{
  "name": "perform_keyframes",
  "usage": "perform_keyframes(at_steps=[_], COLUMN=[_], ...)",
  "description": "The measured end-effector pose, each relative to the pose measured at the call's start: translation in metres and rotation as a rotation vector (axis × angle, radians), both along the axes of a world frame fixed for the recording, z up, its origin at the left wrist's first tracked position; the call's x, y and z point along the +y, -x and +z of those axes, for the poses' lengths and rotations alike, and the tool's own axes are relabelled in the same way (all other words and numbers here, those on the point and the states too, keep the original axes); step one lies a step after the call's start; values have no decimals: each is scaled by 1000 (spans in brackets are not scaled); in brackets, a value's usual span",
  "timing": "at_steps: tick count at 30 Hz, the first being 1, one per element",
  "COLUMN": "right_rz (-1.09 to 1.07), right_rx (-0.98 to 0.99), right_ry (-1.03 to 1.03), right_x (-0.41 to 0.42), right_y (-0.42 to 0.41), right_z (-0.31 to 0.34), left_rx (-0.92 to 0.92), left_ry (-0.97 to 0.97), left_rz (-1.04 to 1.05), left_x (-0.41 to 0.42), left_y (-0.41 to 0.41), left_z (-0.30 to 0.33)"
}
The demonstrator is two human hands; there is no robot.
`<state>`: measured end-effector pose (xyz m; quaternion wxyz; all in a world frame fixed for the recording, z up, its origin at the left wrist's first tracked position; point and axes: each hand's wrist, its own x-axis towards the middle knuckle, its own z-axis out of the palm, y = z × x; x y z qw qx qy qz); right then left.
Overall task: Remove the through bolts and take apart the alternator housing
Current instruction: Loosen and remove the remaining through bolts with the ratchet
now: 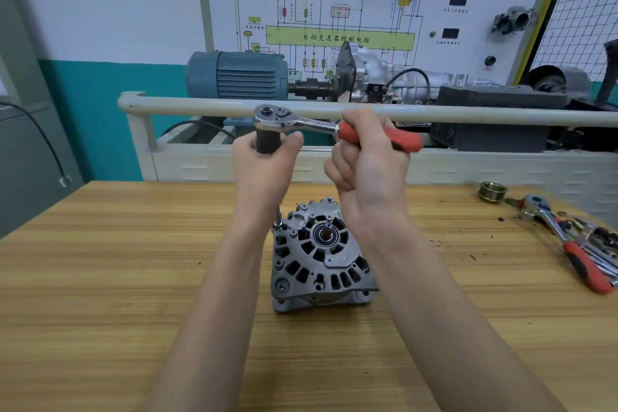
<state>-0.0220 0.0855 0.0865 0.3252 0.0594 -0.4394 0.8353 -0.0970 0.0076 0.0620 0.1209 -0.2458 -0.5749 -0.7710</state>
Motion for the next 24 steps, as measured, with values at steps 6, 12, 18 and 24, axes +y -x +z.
perform_keyframes(at_steps=[6, 12, 18, 24], right_rz=[115, 363, -6, 137], right_rx=[-94, -234, 24, -91], right_ry=[-87, -211, -11, -99], right_x=[14, 27, -1, 11], right_y=[0, 9, -2, 1], right_z=[15, 28, -2, 14], left_rx=[146, 267, 55, 183], left_ry=[162, 447, 65, 229], left_rz=[-235, -563, -141, -279], left_x=[-18, -36, -9, -25], left_y=[7, 8, 1, 9], left_z=[-2, -4, 0, -3])
